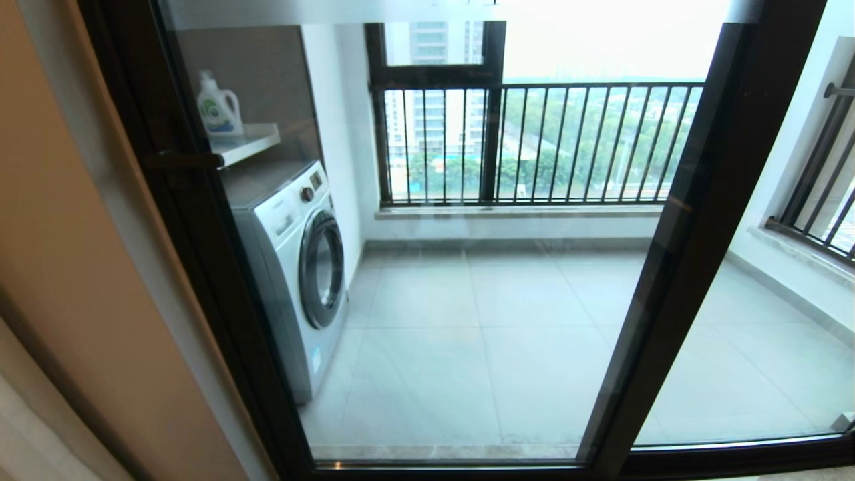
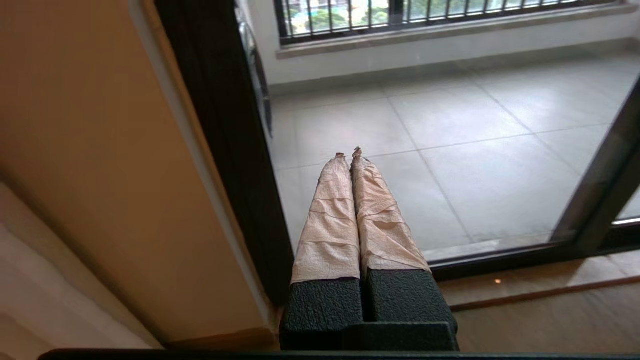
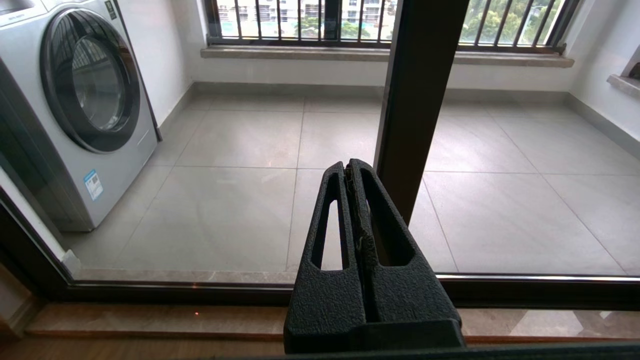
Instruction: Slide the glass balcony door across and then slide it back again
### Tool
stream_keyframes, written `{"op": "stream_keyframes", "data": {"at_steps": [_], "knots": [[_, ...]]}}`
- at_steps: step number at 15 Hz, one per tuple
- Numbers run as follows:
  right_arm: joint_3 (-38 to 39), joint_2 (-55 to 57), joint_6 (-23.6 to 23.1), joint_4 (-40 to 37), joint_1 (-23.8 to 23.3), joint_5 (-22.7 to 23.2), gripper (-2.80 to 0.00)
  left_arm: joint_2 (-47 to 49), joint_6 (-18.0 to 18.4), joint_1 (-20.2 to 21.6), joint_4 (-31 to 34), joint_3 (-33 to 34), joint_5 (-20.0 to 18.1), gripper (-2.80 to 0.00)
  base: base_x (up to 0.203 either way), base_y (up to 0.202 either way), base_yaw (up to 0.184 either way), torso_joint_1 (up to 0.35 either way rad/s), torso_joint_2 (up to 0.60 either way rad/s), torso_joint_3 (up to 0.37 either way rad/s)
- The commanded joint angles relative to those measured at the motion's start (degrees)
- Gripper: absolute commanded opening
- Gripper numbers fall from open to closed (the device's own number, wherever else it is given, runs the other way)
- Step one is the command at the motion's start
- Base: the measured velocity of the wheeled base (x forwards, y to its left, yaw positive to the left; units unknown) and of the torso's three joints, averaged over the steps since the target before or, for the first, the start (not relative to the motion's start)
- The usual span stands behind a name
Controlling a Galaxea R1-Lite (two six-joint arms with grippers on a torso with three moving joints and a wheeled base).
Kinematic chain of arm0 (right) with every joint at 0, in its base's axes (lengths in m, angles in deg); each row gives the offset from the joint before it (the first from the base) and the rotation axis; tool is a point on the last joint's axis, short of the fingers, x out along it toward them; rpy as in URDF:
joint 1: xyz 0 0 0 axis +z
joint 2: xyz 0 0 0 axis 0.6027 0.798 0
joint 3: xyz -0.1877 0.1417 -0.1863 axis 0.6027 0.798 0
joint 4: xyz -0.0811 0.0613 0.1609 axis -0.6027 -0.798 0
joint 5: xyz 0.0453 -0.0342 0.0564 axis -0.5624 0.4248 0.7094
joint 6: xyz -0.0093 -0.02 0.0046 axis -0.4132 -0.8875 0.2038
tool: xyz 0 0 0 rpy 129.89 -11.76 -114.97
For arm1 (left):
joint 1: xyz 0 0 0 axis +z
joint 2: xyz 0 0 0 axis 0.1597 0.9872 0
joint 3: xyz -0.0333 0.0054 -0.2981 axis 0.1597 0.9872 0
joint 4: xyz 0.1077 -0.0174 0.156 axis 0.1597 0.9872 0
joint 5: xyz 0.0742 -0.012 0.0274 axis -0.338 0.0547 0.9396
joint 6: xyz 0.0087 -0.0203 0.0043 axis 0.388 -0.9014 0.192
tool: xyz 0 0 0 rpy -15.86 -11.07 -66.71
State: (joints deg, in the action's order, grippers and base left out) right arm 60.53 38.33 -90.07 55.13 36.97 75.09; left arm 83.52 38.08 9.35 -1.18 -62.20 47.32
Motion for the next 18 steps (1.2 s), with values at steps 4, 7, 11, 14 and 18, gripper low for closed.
{"op": "stream_keyframes", "data": {"at_steps": [4, 7, 11, 14, 18], "knots": [[0.7, 0.05, -0.04, 0.02, 0.01, 0.03, -2.8, 0.29, 0.84, 0.02, -10.11, 10.33, 8.0, -2.8, 0.0, 0.0, 0.0, 0.0, 0.0, 0.0], [0.7, 0.05, -0.04, 0.02, 0.01, 0.03, -2.8, 0.29, -2.45, 0.02, -10.12, 10.33, 8.12, -2.8, 0.0, 0.0, 0.0, 0.0, 0.0, 0.0], [0.7, 0.05, -0.04, 0.02, 0.01, 0.03, -2.8, 0.2, -1.9, 0.02, -10.12, 10.33, 8.03, -2.8, 0.0, 0.0, 0.0, 0.0, 0.0, 0.0], [0.7, 0.05, -0.04, 0.02, 0.01, 0.03, -2.8, 0.2, -2.26, 0.02, -10.08, 10.33, 8.08, -2.8, 0.0, 0.0, 0.0, 0.0, 0.0, 0.0], [0.62, 0.05, -0.04, 0.02, 0.01, 0.03, -2.8, 0.2, -1.95, 0.0, -10.12, 10.33, 8.27, -2.8, 0.0, 0.0, 0.0, 0.0, 0.0, 0.0]]}}
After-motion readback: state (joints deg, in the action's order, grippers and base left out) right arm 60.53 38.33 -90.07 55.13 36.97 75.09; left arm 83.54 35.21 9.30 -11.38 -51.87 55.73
